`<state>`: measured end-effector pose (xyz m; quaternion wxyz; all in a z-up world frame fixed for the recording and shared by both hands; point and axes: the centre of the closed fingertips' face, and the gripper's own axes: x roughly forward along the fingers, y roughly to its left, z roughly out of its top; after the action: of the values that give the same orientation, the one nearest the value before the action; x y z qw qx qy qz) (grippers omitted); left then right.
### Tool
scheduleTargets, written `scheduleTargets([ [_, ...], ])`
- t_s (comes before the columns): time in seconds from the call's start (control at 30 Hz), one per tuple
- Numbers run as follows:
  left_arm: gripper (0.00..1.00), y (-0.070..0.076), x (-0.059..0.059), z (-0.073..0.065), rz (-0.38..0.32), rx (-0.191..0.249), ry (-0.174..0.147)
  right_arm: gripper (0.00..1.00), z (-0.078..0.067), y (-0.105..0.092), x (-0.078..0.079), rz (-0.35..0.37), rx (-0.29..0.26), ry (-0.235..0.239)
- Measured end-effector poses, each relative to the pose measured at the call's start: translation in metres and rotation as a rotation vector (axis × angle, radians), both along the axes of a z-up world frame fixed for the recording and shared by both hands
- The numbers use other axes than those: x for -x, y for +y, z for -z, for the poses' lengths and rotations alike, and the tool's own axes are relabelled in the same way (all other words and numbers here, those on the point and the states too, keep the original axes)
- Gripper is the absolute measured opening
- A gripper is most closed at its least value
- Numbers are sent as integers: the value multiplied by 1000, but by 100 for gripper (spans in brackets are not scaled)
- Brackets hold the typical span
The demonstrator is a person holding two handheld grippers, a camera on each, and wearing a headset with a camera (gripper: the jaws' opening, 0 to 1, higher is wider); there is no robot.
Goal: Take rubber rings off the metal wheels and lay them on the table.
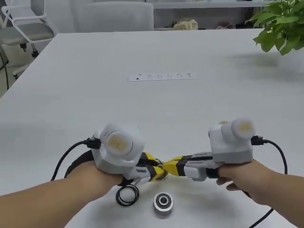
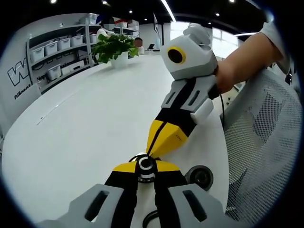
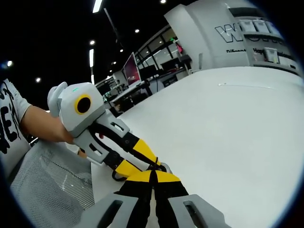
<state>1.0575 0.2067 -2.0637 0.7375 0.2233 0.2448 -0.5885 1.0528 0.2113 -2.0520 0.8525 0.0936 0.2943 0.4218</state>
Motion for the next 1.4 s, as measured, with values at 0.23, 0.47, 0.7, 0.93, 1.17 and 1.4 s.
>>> scheduleTargets([
  [0.23, 7, -2, -1, -1, 1, -4, 4, 0, 7, -7, 0, 13, 17, 16],
  [0.47, 8, -1, -1, -2, 25, -26, -4, 0, 4, -5, 1, 14, 10, 15],
  [0.7, 15, 2, 6, -13, 55, -7, 3, 0, 0, -5, 2, 13, -6, 17],
  [0.93, 21, 17, 15, -22, 72, -1, 6, 0, -6, -3, 5, 7, -29, 17],
  [1.17, 28, 30, 22, -42, 54, 54, 24, 0, -12, 1, 10, -11, -48, 18],
  [1.4, 36, 50, 31, -60, 38, 98, 36, 0, -20, 6, 11, -19, -67, 13],
])
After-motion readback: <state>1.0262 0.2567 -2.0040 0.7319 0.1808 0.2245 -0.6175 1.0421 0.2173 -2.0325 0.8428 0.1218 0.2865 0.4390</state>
